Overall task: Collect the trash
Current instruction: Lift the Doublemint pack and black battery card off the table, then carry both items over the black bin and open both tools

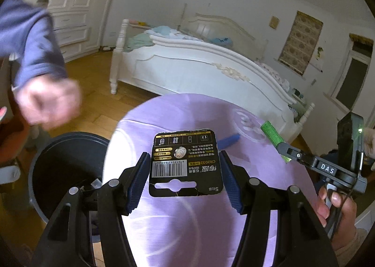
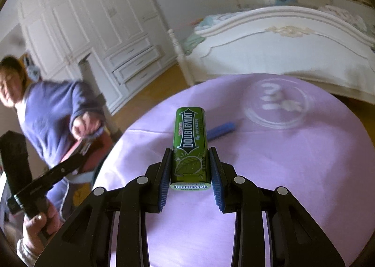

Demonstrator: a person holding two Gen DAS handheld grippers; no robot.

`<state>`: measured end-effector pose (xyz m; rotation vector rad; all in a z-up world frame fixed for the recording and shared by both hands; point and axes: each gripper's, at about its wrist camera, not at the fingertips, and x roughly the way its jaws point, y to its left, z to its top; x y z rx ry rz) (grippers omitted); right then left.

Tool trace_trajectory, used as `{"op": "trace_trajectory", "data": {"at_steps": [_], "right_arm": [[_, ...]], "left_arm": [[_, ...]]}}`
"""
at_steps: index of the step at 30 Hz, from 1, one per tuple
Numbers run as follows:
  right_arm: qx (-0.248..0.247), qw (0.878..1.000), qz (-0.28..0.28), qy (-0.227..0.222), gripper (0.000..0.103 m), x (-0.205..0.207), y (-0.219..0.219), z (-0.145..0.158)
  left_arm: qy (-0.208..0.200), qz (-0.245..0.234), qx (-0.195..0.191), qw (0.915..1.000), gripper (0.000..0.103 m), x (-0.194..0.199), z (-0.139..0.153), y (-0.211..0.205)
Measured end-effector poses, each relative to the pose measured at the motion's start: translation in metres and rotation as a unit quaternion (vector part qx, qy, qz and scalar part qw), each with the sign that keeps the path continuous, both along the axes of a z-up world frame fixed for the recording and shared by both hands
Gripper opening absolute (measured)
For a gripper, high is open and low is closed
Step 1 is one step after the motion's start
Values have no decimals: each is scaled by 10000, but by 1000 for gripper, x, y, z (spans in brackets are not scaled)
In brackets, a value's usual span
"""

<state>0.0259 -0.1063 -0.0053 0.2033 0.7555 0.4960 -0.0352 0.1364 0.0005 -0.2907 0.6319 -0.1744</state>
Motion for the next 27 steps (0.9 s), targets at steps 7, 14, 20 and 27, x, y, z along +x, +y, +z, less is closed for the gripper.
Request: {"op": "trace_trajectory", "data": {"at_steps": [7, 14, 20, 27], "right_arm": [[-170, 9953, 952, 69, 32, 14, 91, 10], [-338, 9804, 1901, 388, 32, 39, 198, 6], [-672, 9681, 2340, 594, 32, 62, 262, -11], [-961, 9617, 2444, 790, 32, 84, 303, -32]], "left_arm": [[82, 723, -120, 9973, 59, -3, -16, 66], [385, 1257, -282, 9909, 59, -2, -43, 132], [633, 1347, -338, 9883, 59, 7, -63, 155], [798, 1383, -358, 9865, 59, 16, -78, 165]]}}
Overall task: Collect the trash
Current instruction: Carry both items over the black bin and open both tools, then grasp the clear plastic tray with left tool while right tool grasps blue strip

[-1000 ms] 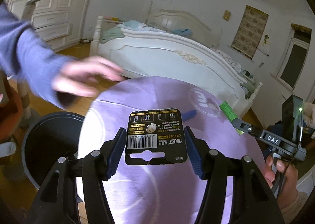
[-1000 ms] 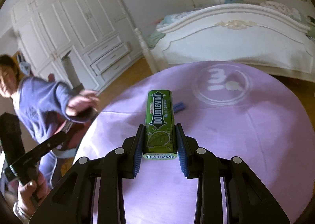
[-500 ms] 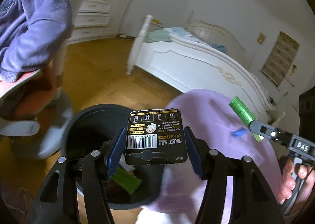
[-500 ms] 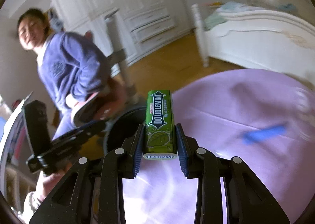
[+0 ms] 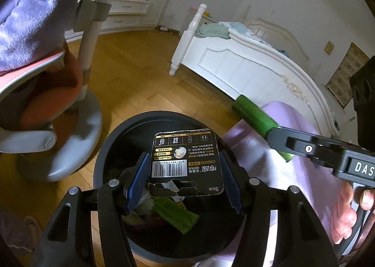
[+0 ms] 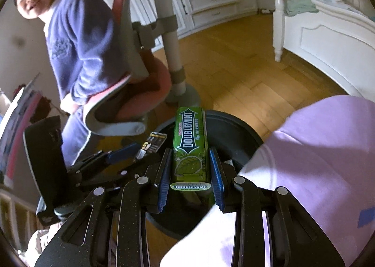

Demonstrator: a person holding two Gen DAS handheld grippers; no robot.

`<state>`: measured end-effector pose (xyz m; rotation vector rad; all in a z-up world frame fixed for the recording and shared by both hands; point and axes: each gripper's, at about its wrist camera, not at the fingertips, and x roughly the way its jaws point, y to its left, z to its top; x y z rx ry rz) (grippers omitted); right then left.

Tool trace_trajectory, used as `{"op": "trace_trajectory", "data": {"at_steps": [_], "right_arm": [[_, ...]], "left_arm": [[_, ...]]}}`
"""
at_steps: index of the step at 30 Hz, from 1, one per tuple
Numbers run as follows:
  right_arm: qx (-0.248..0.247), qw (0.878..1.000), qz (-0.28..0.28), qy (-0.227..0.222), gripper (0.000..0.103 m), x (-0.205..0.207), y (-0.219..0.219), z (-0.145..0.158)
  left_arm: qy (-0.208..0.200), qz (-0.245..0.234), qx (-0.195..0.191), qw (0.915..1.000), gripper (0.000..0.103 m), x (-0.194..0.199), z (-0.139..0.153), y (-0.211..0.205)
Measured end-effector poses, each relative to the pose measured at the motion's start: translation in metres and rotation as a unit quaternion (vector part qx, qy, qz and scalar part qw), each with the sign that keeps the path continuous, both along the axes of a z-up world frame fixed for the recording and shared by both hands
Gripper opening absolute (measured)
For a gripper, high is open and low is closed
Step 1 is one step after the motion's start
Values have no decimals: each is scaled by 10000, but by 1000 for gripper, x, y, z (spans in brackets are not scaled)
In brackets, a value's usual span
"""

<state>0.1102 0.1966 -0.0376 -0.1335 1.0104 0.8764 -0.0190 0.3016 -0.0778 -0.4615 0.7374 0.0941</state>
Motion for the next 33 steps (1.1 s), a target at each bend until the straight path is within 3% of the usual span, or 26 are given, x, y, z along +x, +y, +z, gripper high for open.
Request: {"op": "trace_trajectory", "data": {"at_steps": [2, 4, 6, 7, 14, 22, 24, 33], "right_arm": [[-33, 10000, 20, 9, 32, 1, 7, -5], [-44, 10000, 13, -13, 44, 4, 11, -7], [19, 9999, -100, -89, 75, 5, 10, -5], [104, 9997, -163, -129, 78, 5, 7, -1], [532, 9978, -359, -155, 79, 7, -23, 22], [872, 9928, -803, -183, 79, 10, -97, 43], [908, 9912, -934, -229, 79, 11, -119, 45], [890, 9773, -1892, -338, 79, 23, -243, 39]], "left_arm": [[55, 41, 9, 10000, 60, 3, -4, 3], [130, 45, -27, 9999, 62, 6, -6, 5], [146, 72, -26, 9999, 76, 6, -6, 5], [130, 86, -6, 9999, 77, 5, -5, 4], [81, -56, 80, 9999, 78, 5, 7, -10], [-131, -863, 229, 9959, 80, 11, 40, -77], [-191, -1077, 265, 9936, 93, 13, 48, -98], [-287, -2295, 672, 9706, 97, 24, 64, -209]]}}
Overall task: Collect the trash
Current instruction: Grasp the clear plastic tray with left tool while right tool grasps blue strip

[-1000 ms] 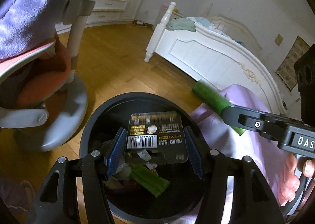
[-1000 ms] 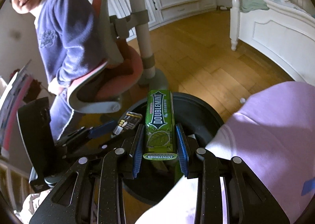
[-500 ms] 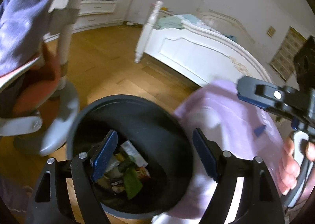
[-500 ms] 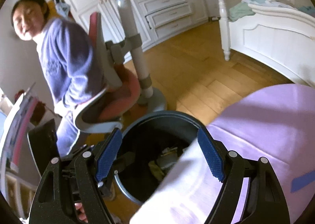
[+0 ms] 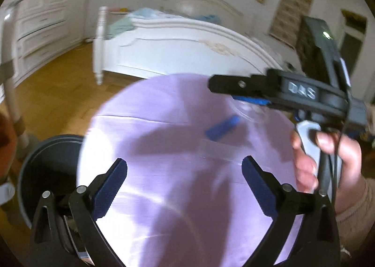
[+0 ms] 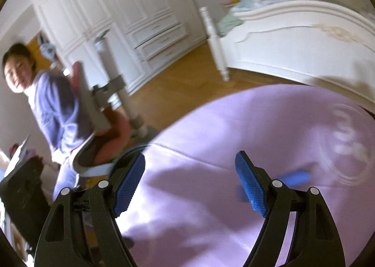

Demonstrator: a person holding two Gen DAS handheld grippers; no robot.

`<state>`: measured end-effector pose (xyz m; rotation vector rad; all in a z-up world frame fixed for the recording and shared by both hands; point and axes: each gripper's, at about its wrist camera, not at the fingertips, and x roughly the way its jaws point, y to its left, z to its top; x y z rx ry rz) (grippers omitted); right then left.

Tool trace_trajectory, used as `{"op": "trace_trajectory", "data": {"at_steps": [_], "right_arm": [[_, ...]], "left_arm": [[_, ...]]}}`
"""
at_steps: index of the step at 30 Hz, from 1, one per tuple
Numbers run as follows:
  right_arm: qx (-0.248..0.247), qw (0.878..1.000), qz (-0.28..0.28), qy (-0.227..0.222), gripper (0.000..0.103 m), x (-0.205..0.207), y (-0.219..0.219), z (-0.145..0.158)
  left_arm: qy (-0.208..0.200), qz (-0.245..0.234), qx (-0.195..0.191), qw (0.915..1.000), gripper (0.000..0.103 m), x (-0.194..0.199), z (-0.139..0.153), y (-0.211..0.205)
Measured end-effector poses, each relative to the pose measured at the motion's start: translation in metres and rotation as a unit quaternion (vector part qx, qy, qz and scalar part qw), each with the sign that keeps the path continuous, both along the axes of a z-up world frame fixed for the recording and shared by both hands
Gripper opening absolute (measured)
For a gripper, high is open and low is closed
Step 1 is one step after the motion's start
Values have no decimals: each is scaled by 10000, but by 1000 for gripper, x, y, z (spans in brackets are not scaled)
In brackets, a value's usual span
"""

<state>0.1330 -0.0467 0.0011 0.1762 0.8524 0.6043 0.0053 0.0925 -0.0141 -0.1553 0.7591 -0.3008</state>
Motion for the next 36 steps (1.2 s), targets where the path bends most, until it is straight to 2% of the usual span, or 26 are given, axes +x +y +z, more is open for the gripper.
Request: {"op": "trace_trajectory", "data": {"at_steps": [3, 7, 11, 13, 18, 24, 28, 31, 34, 36], "right_arm": [[-161, 9993, -330, 58, 80, 4, -37, -13], [-349, 9979, -508, 183, 82, 6, -65, -33], [-532, 9973, -391, 328, 82, 7, -73, -54], [-585, 9971, -298, 384, 82, 8, -73, -62], [-473, 9973, -159, 540, 82, 11, -69, -73], [-666, 9970, -21, 399, 82, 22, -59, -72], [-1036, 9940, 351, 60, 82, 28, -55, -63], [-1600, 9821, 959, -263, 82, 30, -48, -60], [-1962, 9675, 1564, -316, 70, 33, -48, -64], [-1984, 9611, 1887, -357, 70, 35, -51, -66]], "left_arm": [[110, -280, 219, 9993, 97, 6, -7, -29], [253, -439, 380, 9980, 97, 16, -16, -51], [339, -484, 594, 9965, 97, 27, -22, -62], [436, -426, 581, 9965, 97, 31, -26, -61], [565, -256, 164, 9979, 97, 31, -26, -57], [670, -60, -618, 9958, 97, 26, -28, -57], [772, 64, -900, 9929, 97, 34, -31, -57], [906, 170, -1112, 9895, 96, 44, -34, -55], [1048, 238, -1207, 9869, 87, 55, -39, -56], [1119, 256, -1262, 9853, 67, 61, -44, -58]]}}
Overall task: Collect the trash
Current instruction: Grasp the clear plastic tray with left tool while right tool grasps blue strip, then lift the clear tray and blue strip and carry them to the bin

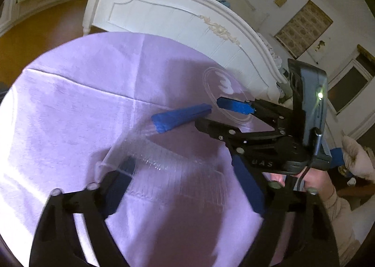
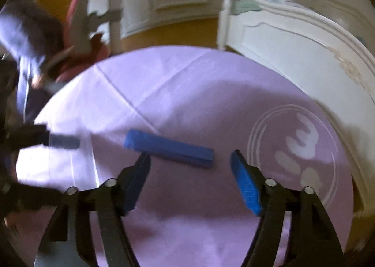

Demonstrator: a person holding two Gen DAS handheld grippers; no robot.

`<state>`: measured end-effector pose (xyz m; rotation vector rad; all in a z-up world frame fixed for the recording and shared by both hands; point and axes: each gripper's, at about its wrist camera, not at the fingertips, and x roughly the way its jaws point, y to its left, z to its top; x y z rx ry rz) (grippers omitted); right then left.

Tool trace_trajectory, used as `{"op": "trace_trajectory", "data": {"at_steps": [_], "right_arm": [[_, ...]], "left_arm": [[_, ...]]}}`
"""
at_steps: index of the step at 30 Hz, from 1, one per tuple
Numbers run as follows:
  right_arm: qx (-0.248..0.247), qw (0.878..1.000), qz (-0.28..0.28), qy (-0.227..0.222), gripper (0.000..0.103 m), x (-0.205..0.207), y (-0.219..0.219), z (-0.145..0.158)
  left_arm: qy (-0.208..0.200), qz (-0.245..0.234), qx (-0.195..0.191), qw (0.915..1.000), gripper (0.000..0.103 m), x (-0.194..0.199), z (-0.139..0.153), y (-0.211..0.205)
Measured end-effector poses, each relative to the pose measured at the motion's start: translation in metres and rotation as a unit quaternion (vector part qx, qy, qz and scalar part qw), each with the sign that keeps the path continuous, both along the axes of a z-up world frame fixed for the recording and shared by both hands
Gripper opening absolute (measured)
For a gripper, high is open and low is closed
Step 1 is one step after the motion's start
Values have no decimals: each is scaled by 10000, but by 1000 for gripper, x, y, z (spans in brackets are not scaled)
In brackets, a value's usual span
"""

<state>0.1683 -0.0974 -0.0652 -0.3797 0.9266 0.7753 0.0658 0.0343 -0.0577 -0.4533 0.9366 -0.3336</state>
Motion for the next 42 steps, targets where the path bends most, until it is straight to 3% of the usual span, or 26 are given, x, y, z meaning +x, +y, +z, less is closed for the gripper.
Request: {"op": "trace_trajectory", "data": {"at_steps": [4, 6, 8, 10, 12, 15, 17, 21, 24, 30, 37, 42], "right_arm": [[-122, 9974, 709, -86, 70, 0, 5, -1], [-186, 9950, 959, -213, 70, -1, 11, 1], [-294, 9928, 1138, -216, 69, 4, 20, -2], [-415, 9914, 1235, -130, 62, 8, 30, -7], [-234, 9919, 1241, 97, 42, 11, 32, -7], [-178, 9947, 997, 176, 21, 11, 32, -6], [-196, 9970, 723, 177, 18, 8, 31, -5], [-20, 9994, 215, 286, 15, -1, 25, -2], [619, 9958, -326, 597, 15, -10, 11, 6], [2016, 9647, -1092, 1298, 15, -30, -9, 24], [2322, 9550, -1367, 1237, 15, -61, 15, 40], [2499, 9466, -1674, 1160, 15, -62, 19, 40]], "left_arm": [[113, 92, -74, 9999, 53, 6, -9, 3], [105, 106, -221, 9996, 41, 7, -11, 6], [99, 94, -322, 9994, 36, 7, -13, 10], [63, 58, -388, 9992, 28, 8, -11, 13], [7, 28, -423, 9991, 20, 6, -7, 14], [-51, 18, -313, 9995, 15, 4, -4, 17], [-88, 19, -246, 9997, 13, 2, -2, 18], [-183, 39, -71, 9998, 11, -1, 3, 22], [-309, 53, 75, 9995, 7, -8, 8, 24], [-667, 207, 250, 9972, 7, -30, 22, 39], [-857, 348, 206, 9955, 4, -50, 29, 68], [-724, -23, 199, 9972, 8, -52, 23, 62]]}}
